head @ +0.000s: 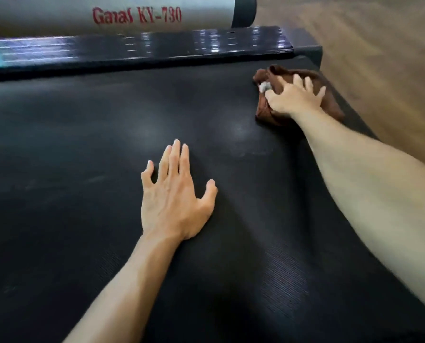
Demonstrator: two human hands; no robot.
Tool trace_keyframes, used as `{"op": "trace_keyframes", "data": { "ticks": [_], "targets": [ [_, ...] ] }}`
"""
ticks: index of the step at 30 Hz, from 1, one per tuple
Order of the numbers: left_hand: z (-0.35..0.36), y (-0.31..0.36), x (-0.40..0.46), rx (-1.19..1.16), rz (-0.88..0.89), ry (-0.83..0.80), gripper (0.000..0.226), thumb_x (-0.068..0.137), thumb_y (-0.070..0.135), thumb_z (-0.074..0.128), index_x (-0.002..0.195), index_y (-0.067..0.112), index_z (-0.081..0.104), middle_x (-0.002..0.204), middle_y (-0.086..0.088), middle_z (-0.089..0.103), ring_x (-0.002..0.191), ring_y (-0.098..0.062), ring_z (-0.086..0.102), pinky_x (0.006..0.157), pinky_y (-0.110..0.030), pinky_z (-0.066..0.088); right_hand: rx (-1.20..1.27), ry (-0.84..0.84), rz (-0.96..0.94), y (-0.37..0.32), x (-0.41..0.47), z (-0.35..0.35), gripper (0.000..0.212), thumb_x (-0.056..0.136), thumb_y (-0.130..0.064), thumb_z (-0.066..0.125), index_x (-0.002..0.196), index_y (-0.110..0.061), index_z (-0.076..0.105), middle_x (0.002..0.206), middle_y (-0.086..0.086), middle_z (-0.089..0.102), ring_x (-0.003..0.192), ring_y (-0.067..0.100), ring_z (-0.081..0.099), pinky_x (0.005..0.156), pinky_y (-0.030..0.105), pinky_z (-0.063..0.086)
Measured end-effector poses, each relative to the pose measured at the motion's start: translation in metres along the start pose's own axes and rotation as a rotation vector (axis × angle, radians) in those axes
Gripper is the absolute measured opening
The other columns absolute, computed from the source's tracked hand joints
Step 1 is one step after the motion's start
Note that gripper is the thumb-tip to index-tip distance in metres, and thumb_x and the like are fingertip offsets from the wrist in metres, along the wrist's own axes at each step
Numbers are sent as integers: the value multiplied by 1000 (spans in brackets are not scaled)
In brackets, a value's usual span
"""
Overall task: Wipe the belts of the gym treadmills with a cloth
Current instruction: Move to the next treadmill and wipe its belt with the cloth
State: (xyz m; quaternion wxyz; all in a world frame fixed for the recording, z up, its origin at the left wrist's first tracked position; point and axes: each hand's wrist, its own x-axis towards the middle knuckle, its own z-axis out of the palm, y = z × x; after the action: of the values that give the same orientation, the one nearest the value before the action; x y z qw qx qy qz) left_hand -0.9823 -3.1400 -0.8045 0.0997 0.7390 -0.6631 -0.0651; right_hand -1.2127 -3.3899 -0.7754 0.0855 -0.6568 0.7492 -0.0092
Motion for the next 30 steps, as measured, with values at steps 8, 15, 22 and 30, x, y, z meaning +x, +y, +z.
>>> {"op": "trace_keyframes", "data": {
  "ticks": [8, 15, 22, 30],
  "targets": [
    [1, -5, 4, 30, 6, -19, 96, 87, 70, 11, 164, 15, -1, 172, 4, -8, 157, -8, -9, 127, -43, 1, -61, -74, -597, -87, -34, 21, 61, 103, -64, 32, 161, -45, 24, 173, -1, 14, 160, 23, 6, 126, 60, -3],
    [0, -4, 4, 23, 14, -11, 95, 88, 70, 11, 164, 15, -3, 172, 4, -10, 157, -8, -11, 127, -43, -1, -15, -63, -144, 6, -17, -8, 75, 102, -69, 32, 165, -31, 19, 174, 0, 10, 160, 23, 6, 125, 62, -5],
    [-1, -3, 4, 29, 8, -20, 95, 87, 70, 10, 164, 16, -3, 172, 5, -10, 156, -7, -12, 127, -42, -1, -8, -45, -288, -95, 10, 11, 66, 101, -70, 28, 161, -43, 26, 174, 4, 8, 160, 28, 0, 123, 65, -8],
    [-3, -4, 5, 24, -4, -9, 97, 84, 71, 5, 164, 18, -4, 171, 8, -11, 156, -5, -13, 126, -40, 0, -25, -27, -224, 8, -101, 19, 70, 96, -79, 28, 159, -53, 18, 174, -3, 6, 160, 26, -3, 122, 67, -7]
  ]
}}
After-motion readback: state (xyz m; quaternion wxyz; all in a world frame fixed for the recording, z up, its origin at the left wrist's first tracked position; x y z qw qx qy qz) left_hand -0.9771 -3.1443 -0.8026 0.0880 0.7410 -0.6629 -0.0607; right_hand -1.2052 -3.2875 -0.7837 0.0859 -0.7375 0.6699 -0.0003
